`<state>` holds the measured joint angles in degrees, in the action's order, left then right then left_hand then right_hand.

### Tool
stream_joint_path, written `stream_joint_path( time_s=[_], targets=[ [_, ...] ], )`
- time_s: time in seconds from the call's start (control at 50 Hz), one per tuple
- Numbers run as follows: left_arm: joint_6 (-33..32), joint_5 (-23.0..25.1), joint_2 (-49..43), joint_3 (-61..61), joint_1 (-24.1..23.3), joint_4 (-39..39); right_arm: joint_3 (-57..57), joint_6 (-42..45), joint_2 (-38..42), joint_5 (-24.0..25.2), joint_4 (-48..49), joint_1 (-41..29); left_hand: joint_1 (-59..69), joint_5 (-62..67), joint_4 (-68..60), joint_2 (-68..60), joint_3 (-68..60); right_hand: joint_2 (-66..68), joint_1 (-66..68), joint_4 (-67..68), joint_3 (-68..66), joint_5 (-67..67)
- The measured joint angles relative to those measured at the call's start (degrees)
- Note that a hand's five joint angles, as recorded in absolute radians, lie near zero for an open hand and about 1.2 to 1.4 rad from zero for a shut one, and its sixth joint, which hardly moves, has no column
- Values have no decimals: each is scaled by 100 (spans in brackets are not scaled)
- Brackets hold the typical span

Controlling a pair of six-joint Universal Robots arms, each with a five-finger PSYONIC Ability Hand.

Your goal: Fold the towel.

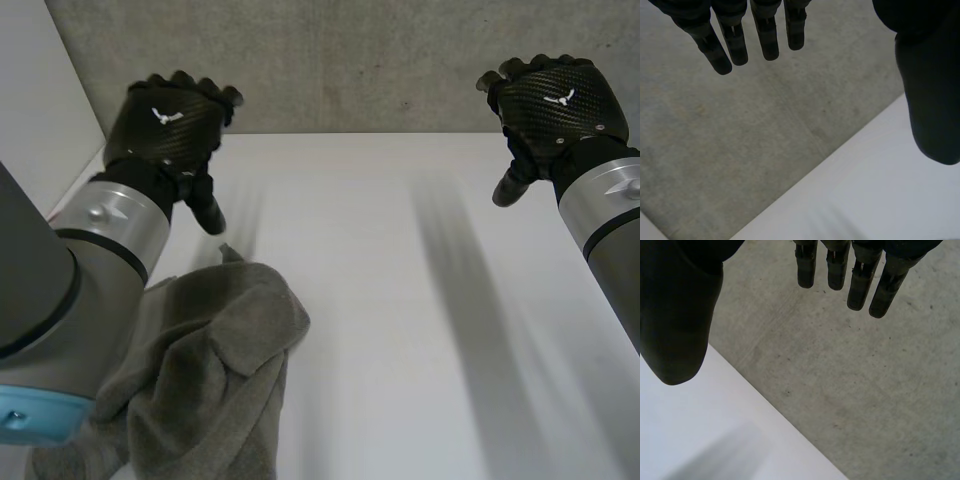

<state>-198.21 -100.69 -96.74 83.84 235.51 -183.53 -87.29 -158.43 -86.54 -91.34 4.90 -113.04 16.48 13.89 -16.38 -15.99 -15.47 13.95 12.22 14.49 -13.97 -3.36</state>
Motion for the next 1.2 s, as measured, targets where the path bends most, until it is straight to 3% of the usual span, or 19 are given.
stream_joint_path(
  time_s=[0.14, 0.28, 0.66, 0.84, 0.98, 1.2],
  targets=[
    [660, -10, 88, -99, 272, 168, 44, -903, 45, -23, -47, 56, -16, -1, 0, 0, 0, 0, 0, 0, 0, 0],
    [1240, 25, 87, -336, 480, 767, 153, -1243, 110, -47, -316, 268, -19, -2, 0, 0, 0, 0, 0, 0, 0, 0],
    [1325, 33, 111, -468, 536, 1062, 205, -1195, 148, -110, -450, 358, -52, -35, 0, 31, 36, 0, 0, 0, 0, 0],
    [1259, 61, 158, 73, 701, 1131, 242, -931, 353, 389, -753, 218, -67, -49, 0, 51, 51, 0, 0, 0, 0, 0],
    [965, 290, 326, 1121, 1183, 1098, 380, -665, 1243, 1192, -993, -622, -67, -47, 0, 52, 54, 0, 0, 0, 0, 0],
    [517, 1229, 563, 2652, 2303, 734, 913, -683, 2860, 1364, -531, -2032, -74, -51, 0, 52, 57, 0, 13, 0, 0, 0]
  ],
)
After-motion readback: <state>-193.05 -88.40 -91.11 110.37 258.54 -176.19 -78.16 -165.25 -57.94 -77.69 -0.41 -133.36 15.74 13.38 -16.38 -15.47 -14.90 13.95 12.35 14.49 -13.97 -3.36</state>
